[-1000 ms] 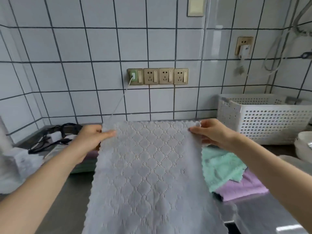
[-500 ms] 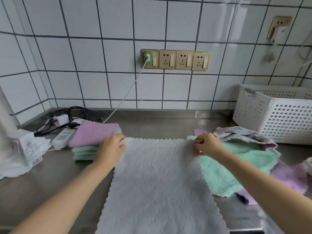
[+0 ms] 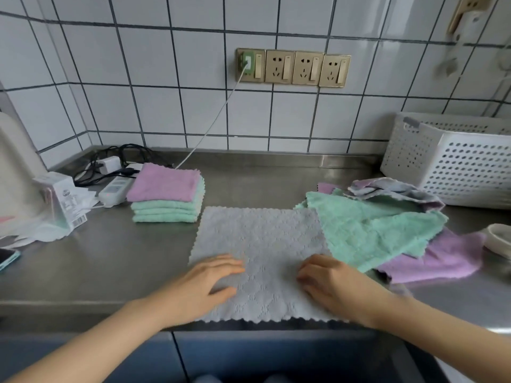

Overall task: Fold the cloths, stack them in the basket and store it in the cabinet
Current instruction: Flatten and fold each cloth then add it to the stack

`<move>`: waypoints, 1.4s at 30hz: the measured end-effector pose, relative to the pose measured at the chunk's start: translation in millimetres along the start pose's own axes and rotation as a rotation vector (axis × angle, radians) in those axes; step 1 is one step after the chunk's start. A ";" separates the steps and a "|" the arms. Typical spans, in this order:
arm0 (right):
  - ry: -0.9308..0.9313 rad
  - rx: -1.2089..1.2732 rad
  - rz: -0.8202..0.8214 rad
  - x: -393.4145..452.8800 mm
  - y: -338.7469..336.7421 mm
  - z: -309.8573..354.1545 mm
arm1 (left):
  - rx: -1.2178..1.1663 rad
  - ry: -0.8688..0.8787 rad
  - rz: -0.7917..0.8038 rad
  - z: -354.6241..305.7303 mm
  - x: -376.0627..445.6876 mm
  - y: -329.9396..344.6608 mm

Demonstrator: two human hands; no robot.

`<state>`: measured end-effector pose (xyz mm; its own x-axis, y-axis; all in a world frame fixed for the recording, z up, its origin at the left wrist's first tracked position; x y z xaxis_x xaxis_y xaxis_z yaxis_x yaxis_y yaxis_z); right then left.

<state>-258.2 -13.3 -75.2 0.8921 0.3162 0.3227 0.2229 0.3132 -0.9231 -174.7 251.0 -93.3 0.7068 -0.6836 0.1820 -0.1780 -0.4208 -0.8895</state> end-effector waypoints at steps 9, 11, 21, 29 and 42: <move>-0.137 -0.186 0.013 -37.6 -11.1 8.2 | 0.203 0.092 0.021 -4.4 -36.2 -4.6; -0.194 -0.255 0.021 -42.7 -12.4 7.4 | 0.177 0.084 -0.024 -0.1 -39.1 -7.4; -0.100 -0.177 -0.087 -46.0 -22.8 -6.9 | -0.103 -0.128 -0.280 20.9 -54.3 -39.7; 0.116 0.168 -0.108 -50.9 -45.5 10.5 | -0.362 -0.257 0.029 19.4 -70.6 -81.0; 0.821 0.449 -0.278 55.0 -8.0 -48.1 | -0.477 -0.634 -0.530 65.9 21.7 -58.6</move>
<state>-192.1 -41.5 -60.0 0.8644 -0.4897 0.1140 0.4484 0.6482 -0.6155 -103.8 300.2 -64.8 0.9902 0.0580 0.1267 0.1111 -0.8774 -0.4667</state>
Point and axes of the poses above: each hand's wrist, its own x-axis towards the middle knuckle, its own y-axis out of the palm, z = x × y, the point moved 2 cm from there along x, towards the middle knuckle, and after that the axes turned 11 degrees about -z, right-handed, at the moved point
